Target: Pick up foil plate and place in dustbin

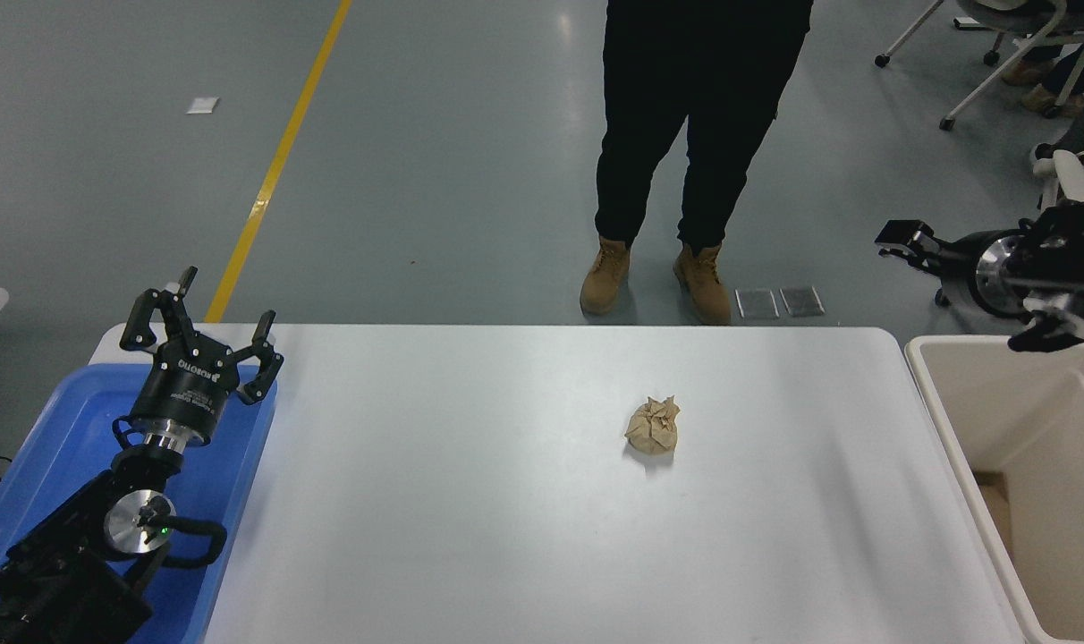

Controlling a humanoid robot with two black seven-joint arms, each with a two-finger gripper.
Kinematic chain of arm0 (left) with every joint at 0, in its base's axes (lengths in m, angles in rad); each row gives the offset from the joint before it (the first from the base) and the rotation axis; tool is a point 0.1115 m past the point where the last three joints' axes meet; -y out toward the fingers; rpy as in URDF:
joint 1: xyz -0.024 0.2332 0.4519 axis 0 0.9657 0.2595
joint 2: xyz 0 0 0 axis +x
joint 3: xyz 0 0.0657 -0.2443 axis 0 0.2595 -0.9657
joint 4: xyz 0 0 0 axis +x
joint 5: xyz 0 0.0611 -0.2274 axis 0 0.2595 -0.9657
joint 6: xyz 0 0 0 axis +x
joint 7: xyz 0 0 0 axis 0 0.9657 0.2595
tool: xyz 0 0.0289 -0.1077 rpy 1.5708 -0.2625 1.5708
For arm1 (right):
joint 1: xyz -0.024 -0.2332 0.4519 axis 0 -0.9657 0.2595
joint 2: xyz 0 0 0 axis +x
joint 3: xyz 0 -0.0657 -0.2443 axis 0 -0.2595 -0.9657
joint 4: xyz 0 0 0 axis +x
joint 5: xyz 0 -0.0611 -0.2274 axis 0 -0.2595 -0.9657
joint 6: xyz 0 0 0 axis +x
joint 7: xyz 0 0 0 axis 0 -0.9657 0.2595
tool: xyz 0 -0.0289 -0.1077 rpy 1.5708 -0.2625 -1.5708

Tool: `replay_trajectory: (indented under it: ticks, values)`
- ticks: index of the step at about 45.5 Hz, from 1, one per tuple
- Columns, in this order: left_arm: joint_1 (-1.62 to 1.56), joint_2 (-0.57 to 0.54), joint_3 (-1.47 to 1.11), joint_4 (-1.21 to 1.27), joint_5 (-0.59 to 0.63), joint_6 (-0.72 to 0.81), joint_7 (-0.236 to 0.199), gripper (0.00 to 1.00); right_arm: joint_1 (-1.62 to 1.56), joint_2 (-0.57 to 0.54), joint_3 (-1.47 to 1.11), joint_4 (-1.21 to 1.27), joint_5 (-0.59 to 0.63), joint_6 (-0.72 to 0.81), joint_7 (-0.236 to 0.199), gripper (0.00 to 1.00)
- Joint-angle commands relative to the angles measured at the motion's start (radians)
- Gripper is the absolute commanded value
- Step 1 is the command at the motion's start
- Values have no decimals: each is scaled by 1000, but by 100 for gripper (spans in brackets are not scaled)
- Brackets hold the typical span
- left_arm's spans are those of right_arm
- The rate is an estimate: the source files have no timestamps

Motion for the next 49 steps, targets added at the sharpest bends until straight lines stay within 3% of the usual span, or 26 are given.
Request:
replay_trajectory:
  ticks: [1, 25, 49]
  values:
    - [0, 1, 0, 0, 0, 0, 0, 98, 270, -50, -111, 300, -20, 88, -3, 100]
    - [0, 2, 0, 1, 0, 0, -1, 98, 704, -55, -157, 400, -21, 645, -4, 100]
    - [0, 2, 0, 1, 0, 0, -1, 98, 734, 59, -151, 398, -135, 681, -3, 100]
